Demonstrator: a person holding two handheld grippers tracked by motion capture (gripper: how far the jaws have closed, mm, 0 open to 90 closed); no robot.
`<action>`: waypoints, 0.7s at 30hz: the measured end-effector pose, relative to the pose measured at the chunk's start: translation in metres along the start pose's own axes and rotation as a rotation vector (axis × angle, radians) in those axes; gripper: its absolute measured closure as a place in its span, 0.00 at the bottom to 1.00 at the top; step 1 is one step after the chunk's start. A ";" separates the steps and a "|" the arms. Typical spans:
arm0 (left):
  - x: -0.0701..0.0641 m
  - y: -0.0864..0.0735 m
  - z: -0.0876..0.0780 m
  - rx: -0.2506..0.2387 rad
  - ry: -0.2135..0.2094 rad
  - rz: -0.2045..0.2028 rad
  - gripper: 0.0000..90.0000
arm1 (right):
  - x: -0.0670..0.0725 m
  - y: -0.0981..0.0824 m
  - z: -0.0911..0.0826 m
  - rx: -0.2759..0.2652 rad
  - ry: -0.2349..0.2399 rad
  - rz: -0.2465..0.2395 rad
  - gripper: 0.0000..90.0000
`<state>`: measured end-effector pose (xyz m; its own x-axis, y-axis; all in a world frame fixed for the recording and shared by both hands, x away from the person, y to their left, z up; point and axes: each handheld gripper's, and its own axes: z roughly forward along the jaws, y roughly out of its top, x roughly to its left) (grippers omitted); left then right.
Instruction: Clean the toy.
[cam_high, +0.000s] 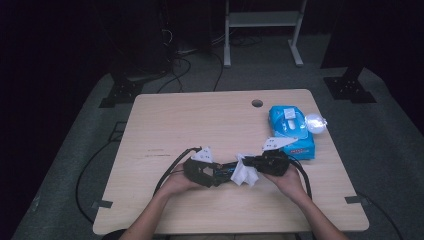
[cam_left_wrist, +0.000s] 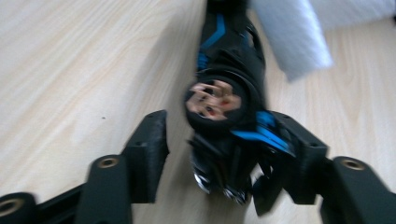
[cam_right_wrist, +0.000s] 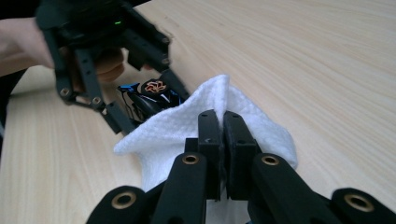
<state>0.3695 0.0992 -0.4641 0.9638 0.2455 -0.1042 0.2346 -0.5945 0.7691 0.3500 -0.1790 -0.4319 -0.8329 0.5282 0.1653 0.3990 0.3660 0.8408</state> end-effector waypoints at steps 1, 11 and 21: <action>0.000 0.000 0.000 0.000 0.000 0.000 0.44 | 0.000 0.000 0.000 0.000 0.000 0.000 0.96; -0.006 0.002 0.005 0.005 0.009 0.121 0.64 | 0.003 0.002 -0.002 0.028 -0.011 -0.033 0.95; 0.005 0.001 0.004 -0.035 0.068 0.135 0.65 | 0.011 0.025 0.019 0.000 -0.003 -0.049 0.96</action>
<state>0.3753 0.0969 -0.4666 0.9752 0.2170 0.0434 0.0978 -0.5984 0.7952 0.3580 -0.1498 -0.4185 -0.8504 0.5118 0.1220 0.3573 0.3917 0.8479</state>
